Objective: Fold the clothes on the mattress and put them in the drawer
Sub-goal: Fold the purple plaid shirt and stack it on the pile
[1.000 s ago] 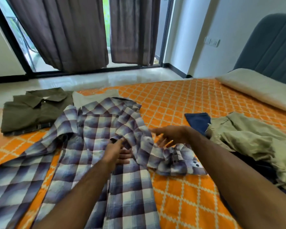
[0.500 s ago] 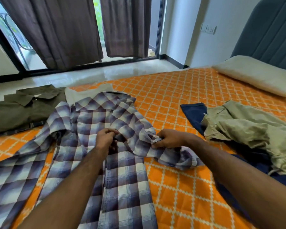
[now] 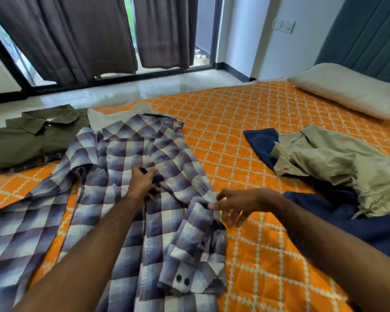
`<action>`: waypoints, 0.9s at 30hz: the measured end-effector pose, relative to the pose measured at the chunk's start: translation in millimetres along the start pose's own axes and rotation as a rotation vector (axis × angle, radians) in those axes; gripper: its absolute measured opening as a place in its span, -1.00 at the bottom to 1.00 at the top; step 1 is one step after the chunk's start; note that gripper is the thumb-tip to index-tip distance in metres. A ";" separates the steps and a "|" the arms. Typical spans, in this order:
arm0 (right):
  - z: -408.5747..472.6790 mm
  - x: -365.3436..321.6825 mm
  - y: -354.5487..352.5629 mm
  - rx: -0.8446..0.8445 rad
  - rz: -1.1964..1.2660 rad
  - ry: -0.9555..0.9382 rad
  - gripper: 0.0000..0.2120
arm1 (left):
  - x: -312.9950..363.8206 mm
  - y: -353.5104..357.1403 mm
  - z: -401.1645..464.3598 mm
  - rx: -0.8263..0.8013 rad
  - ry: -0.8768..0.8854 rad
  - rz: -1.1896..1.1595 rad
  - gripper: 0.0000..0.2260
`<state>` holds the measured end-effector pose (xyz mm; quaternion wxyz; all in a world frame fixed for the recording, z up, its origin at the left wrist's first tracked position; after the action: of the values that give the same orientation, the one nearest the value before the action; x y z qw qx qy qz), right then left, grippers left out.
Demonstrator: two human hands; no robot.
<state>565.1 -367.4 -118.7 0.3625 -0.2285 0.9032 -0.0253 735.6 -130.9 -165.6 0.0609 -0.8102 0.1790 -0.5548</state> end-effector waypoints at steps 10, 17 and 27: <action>-17.4 44.0 73.2 0.340 0.348 -0.160 -0.68 | -20.8 54.3 -112.4 -0.344 -0.016 0.118 -0.76; -60.6 27.4 67.1 0.383 0.433 -0.251 -0.67 | -16.7 69.0 -134.6 -0.408 -0.156 -0.003 -0.62; -86.1 26.7 26.4 0.556 0.180 -0.314 -0.63 | -18.9 119.1 -176.8 -0.680 -0.185 -0.236 -0.55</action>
<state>480.3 -365.6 -78.1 0.5468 -0.0412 0.8112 -0.2032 540.3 -217.0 -151.0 -0.2605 -0.8459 0.2520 -0.3913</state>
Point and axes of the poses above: each hand's wrist, its own z-axis towards the middle knuckle, its own y-axis out of the palm, x = y × z, the point moved 5 cm from there along z, towards the middle knuckle, and after that the axes turned 9 degrees about z, right-handed, at the moved point
